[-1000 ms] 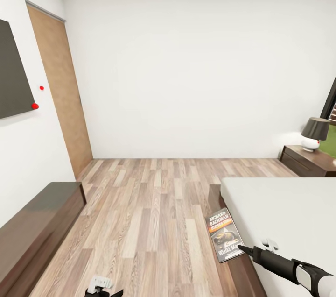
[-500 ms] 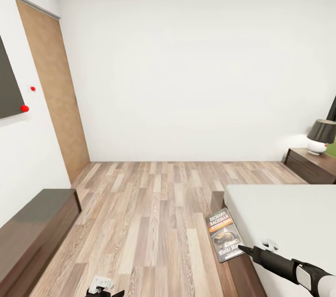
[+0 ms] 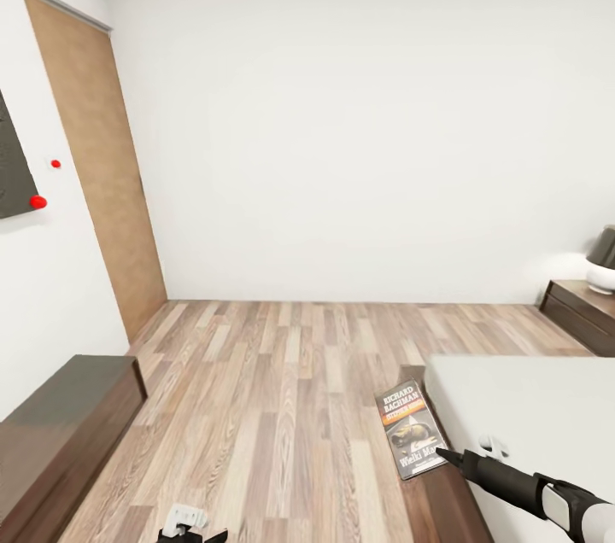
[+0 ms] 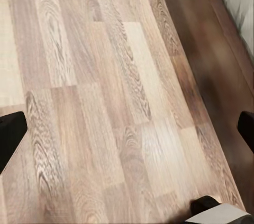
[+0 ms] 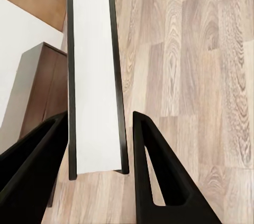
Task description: In the bedroom, move the book from the bed onto either nightstand, and place the two sandals side by side next to the bed.
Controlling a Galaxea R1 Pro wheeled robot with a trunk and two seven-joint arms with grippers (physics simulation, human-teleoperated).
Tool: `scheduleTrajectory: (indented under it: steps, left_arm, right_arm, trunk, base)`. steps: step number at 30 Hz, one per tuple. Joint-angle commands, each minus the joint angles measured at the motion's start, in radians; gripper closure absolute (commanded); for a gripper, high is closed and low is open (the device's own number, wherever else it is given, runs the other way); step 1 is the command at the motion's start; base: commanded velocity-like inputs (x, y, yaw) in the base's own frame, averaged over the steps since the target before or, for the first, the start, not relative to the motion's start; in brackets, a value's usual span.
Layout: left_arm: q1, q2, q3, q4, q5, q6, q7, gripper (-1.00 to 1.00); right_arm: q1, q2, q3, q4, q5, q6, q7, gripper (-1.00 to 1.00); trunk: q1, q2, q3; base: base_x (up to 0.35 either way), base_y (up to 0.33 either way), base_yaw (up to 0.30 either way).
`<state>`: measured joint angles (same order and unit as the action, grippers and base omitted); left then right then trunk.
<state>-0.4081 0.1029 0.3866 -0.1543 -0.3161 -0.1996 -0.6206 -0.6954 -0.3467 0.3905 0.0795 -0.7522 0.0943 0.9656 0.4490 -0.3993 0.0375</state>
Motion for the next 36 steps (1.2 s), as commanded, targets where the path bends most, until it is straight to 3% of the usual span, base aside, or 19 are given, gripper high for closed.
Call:
scheduleTrajectory:
  steps: [1,36]
  left_arm:
    - [-0.001,0.000,0.008,0.001,-0.011,-0.006,-0.002,-1.00]
    - [-0.001,0.000,0.008,0.001,-0.011,-0.006,-0.002,-1.00]
  right_arm:
    - [-0.001,0.000,-0.001,0.002,-0.012,0.010,0.005,1.00]
    - [-0.001,0.000,-0.001,0.002,-0.012,0.010,0.004,1.00]
  trunk:
    - [0.001,-0.001,0.000]
    - [0.001,-0.001,0.000]
  base:
    - [0.312,0.000,0.074]
    - [0.313,0.000,0.004]
